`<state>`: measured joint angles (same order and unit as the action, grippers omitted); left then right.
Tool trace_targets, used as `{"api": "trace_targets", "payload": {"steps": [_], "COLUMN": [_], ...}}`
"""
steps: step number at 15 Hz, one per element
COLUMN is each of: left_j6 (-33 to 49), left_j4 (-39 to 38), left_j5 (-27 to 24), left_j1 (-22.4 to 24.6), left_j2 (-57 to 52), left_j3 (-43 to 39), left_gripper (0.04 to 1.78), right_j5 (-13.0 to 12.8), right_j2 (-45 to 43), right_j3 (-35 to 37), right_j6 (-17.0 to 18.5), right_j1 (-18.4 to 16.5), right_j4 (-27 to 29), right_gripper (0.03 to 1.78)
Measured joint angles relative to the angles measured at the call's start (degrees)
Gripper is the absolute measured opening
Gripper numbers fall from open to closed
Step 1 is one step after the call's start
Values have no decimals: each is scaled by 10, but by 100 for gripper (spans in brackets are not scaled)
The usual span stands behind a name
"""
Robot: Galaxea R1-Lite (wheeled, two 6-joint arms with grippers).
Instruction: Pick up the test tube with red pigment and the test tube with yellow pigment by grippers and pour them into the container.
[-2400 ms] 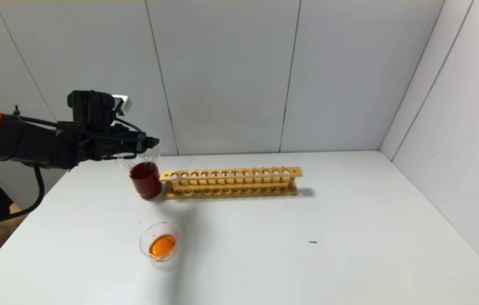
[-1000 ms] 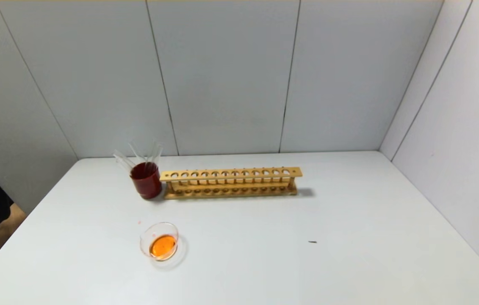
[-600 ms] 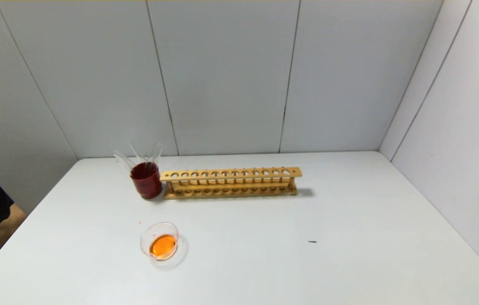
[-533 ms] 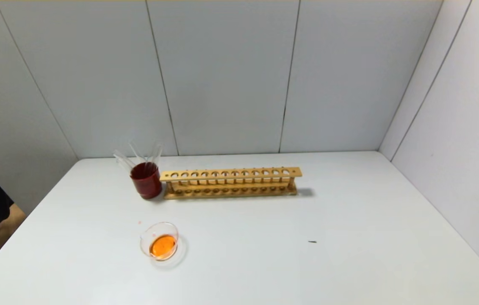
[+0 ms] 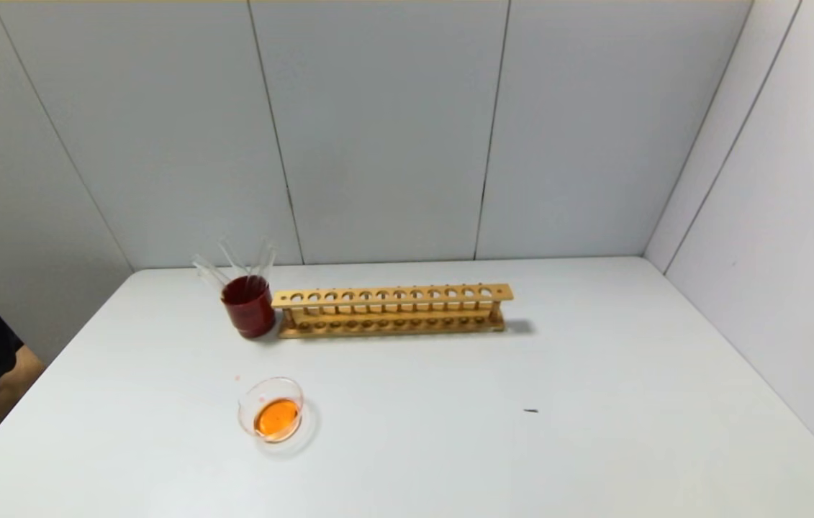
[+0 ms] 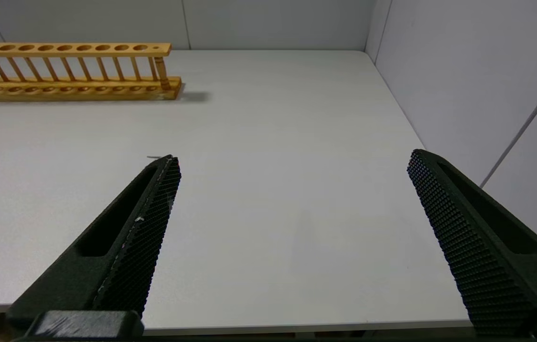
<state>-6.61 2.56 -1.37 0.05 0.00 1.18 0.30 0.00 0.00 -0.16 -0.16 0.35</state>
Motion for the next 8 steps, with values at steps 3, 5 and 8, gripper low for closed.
{"api": "trace_targets", "payload": {"steps": [3, 5, 8], "left_j6": [1, 2, 2], "left_j4": [13, 26, 33], "left_j5": [-8, -7, -7], "left_j1": [0, 0, 0], "left_j2": [-1, -1, -1], "left_j3": [2, 6, 9], "left_gripper": [175, 175, 175], "right_j5": [-1, -1, -1], "right_j2": [0, 0, 0], "right_j3": [0, 0, 0], "right_j6": [1, 2, 2], "right_j1": [0, 0, 0], "right_j4": [0, -1, -1], "right_gripper": [175, 175, 175]}}
